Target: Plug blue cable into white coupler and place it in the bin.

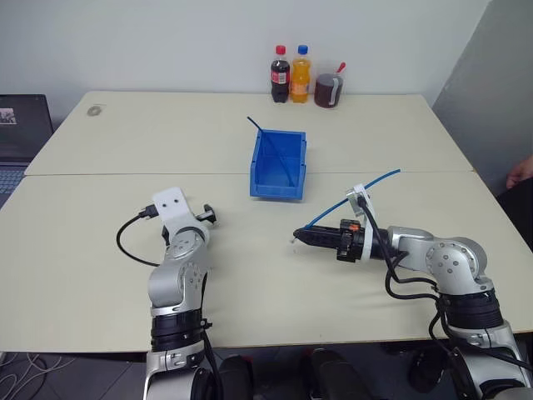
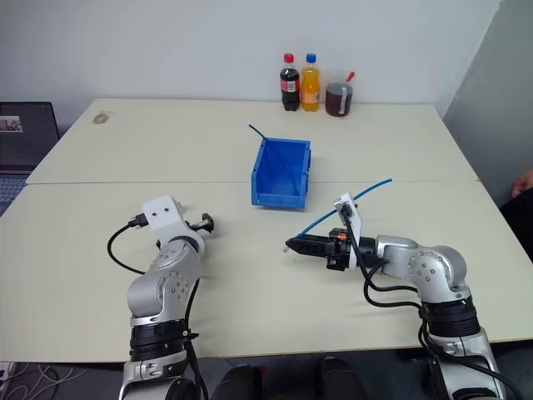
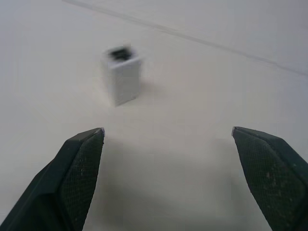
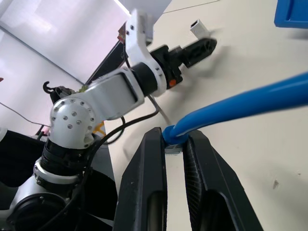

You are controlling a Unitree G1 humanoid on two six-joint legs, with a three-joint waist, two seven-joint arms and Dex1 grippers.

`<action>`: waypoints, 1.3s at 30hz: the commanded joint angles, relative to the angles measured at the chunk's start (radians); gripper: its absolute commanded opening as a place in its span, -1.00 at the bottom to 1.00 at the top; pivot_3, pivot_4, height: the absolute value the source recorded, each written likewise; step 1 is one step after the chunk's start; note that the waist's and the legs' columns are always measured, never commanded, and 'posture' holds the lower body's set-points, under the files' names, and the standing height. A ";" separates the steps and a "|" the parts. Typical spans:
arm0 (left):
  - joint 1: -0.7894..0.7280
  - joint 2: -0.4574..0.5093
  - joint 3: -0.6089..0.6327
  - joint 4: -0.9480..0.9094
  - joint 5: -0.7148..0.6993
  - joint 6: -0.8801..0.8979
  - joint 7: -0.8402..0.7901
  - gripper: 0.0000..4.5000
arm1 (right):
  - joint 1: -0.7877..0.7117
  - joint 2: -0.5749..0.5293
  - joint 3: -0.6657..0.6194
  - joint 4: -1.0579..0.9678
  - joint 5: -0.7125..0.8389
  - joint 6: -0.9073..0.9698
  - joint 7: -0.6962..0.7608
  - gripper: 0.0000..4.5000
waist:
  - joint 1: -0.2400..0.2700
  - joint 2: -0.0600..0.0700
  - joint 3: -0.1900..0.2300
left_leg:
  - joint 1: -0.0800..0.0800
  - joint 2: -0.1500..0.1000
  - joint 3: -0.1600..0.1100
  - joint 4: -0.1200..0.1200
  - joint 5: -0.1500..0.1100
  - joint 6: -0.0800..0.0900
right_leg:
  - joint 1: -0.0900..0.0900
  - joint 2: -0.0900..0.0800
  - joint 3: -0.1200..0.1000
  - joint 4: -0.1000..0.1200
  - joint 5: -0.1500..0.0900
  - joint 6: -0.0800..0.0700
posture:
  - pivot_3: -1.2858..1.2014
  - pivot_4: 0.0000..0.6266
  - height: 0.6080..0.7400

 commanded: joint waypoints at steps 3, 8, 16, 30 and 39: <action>-0.079 0.020 0.001 0.113 0.086 -0.046 0.043 0.97 | -0.010 -0.014 -0.032 -0.018 -0.007 -0.012 0.021 -0.91 | 0.001 0.000 0.000 | 0.000 0.000 0.000 0.000 0.000 0.000 | 0.000 0.000 0.000 0.000 0.000 0.000 | 0.03 -0.52 1.00; -0.159 0.032 0.001 0.273 0.110 -0.134 0.019 0.97 | 0.003 -0.016 -0.049 -0.034 -0.008 -0.006 0.013 -0.91 | 0.003 0.000 0.000 | 0.000 -0.001 0.000 0.000 0.000 0.000 | 0.000 0.000 -0.002 0.000 0.001 0.001 | 0.03 -0.52 1.00; -0.244 0.033 0.011 0.442 0.127 -0.236 0.023 0.97 | 0.014 -0.024 -0.074 -0.054 -0.003 0.006 -0.004 -0.91 | 0.003 0.000 0.000 | 0.000 -0.001 0.002 0.000 0.000 0.000 | 0.000 -0.001 -0.002 0.000 0.001 0.001 | 0.03 -0.52 1.00; -0.242 0.043 0.040 0.457 0.138 -0.298 0.104 -0.01 | 0.060 -0.017 -0.091 -0.094 -0.001 0.022 -0.029 -0.91 | -0.001 0.000 0.000 | 0.001 -0.001 0.003 0.000 0.000 0.000 | 0.000 -0.001 -0.002 0.000 0.001 0.001 | 0.03 -0.52 1.00; -0.240 0.047 0.046 0.449 0.136 -0.305 0.112 -0.66 | 0.062 -0.017 -0.092 -0.087 -0.003 0.023 -0.027 -0.91 | 0.001 0.000 0.000 | 0.000 -0.001 0.003 0.000 0.000 0.000 | 0.000 -0.001 -0.002 0.000 0.001 0.001 | 0.03 -0.52 1.00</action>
